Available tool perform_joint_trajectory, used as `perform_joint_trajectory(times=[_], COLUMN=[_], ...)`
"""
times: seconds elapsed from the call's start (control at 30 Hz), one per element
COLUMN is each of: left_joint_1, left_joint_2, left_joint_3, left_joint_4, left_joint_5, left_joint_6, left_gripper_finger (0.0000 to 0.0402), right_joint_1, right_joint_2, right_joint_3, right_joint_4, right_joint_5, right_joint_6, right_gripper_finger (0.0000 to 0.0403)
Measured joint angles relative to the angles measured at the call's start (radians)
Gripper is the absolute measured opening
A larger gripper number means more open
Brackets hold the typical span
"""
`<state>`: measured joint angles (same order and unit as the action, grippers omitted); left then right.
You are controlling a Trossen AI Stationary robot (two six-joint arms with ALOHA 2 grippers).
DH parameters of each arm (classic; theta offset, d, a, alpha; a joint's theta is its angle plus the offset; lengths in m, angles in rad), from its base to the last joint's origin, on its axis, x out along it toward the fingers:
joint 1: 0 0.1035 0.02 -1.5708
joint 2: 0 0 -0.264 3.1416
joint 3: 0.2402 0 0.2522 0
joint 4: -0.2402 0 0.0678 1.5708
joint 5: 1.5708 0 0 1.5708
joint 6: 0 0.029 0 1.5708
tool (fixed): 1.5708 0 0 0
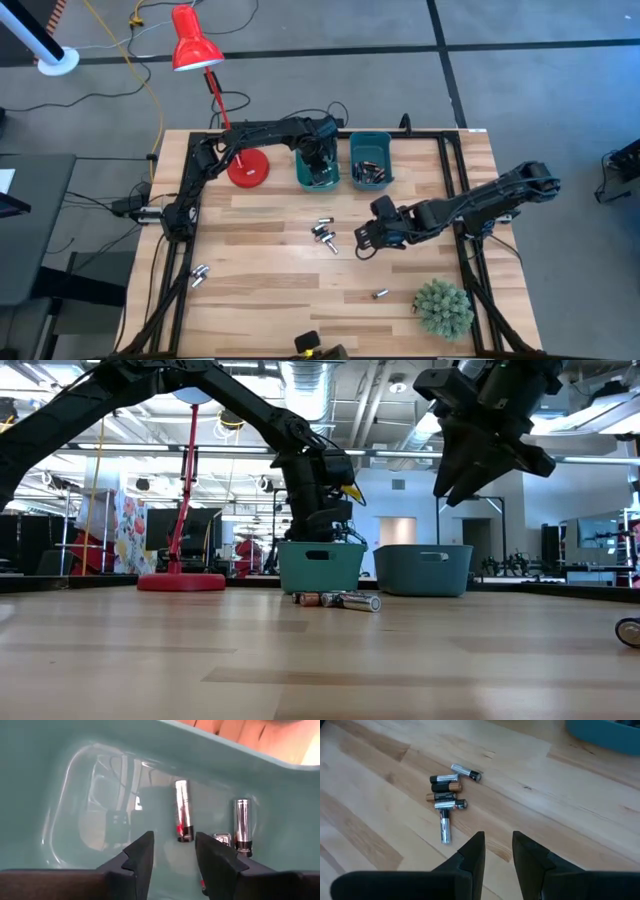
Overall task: Sort batteries
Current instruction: Put the silver battery into the green bin
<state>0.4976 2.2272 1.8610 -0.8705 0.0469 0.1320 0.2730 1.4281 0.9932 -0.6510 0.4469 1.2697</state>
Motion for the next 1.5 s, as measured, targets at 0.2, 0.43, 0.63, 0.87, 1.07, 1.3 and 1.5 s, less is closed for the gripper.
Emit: perform_joint_trajectory(times=[0.2, 0.43, 0.63, 0.87, 1.07, 1.3, 1.5], left_joint_1=[0.0, 0.0, -0.002, -0.045, -0.124, -0.222, -0.299], left_joint_2=[-0.007, -0.118, -0.26, -0.364, -0.38, -0.522, -0.761], left_joint_3=[0.0, 0.0, 0.001, 0.001, -0.016, -0.356, -0.742], left_joint_4=[-0.027, -0.054, -0.108, -0.283, -0.416, -0.217, -0.068], left_joint_5=[-0.003, -0.004, -0.004, -0.083, -0.151, -0.126, -0.077], left_joint_6=[-0.108, -0.183, -0.259, -0.294, -0.289, -0.382, -0.551], left_gripper_finger=[0.0138, 0.0138, 0.0138, 0.0138, 0.0138, 0.0138, 0.0138], right_joint_1=[0.024, 0.058, 0.061, 0.059, 0.053, 0.053, 0.055], right_joint_2=[0.0, 0.0, 0.0, 0.0, 0.0, 0.0, 0.0], right_joint_3=[0.0, 0.0, 0.0, 0.0, 0.0, 0.0, 0.0], right_joint_4=[0.0, -0.03, -0.06, -0.06, -0.056, -0.055, -0.052], right_joint_5=[0.0, 0.0, 0.0, 0.0, 0.0, 0.0, 0.0], right_joint_6=[-0.068, -0.122, -0.142, -0.182, -0.218, -0.246, -0.262], right_gripper_finger=[0.0116, 0.0116, 0.0116, 0.0116, 0.0116, 0.0116, 0.0116])
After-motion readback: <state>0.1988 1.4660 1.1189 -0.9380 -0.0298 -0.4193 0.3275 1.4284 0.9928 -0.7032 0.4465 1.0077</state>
